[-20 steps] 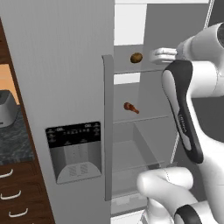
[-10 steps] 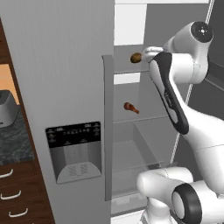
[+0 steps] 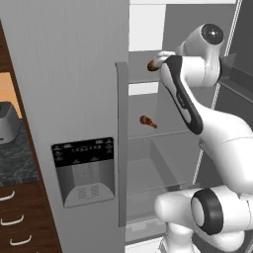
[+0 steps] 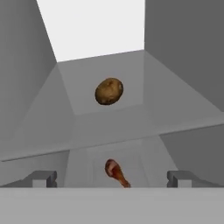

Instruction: Place one mushroom and one chicken drumstick in each tupperware on the nearby counter, to pack two identical lunches.

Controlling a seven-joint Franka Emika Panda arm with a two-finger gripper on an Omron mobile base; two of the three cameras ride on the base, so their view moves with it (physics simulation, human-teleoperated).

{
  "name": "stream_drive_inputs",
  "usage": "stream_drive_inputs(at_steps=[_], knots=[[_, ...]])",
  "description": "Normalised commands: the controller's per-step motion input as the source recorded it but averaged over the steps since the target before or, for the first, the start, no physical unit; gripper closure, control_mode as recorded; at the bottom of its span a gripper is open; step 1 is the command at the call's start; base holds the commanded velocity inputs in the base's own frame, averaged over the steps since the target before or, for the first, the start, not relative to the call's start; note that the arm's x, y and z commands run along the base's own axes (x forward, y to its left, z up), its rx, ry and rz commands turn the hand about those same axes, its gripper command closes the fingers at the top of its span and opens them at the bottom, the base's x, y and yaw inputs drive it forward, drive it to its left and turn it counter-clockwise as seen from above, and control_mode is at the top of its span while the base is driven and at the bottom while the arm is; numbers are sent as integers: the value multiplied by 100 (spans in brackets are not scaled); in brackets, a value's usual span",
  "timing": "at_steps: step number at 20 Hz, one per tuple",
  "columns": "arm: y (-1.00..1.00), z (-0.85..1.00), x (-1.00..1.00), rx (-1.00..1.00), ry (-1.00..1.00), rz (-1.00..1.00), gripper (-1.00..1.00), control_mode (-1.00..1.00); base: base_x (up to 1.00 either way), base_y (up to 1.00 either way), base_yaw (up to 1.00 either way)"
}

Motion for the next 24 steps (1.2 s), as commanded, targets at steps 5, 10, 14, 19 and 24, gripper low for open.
stream_drive_inputs(at_steps=[5, 10, 14, 19, 24], knots=[[0, -17, 63, 0, 5, 0, -100, -100, 0, 0, 0], [0, -4, 55, 0, 3, 0, -100, -100, 0, 0, 0], [0, -3, 55, 0, 0, 0, -100, -100, 0, 0, 0], [0, -7, 52, 0, 2, 0, -100, -100, 0, 0, 0], [0, -15, 51, 0, 1, 0, -100, -100, 0, 0, 0]])
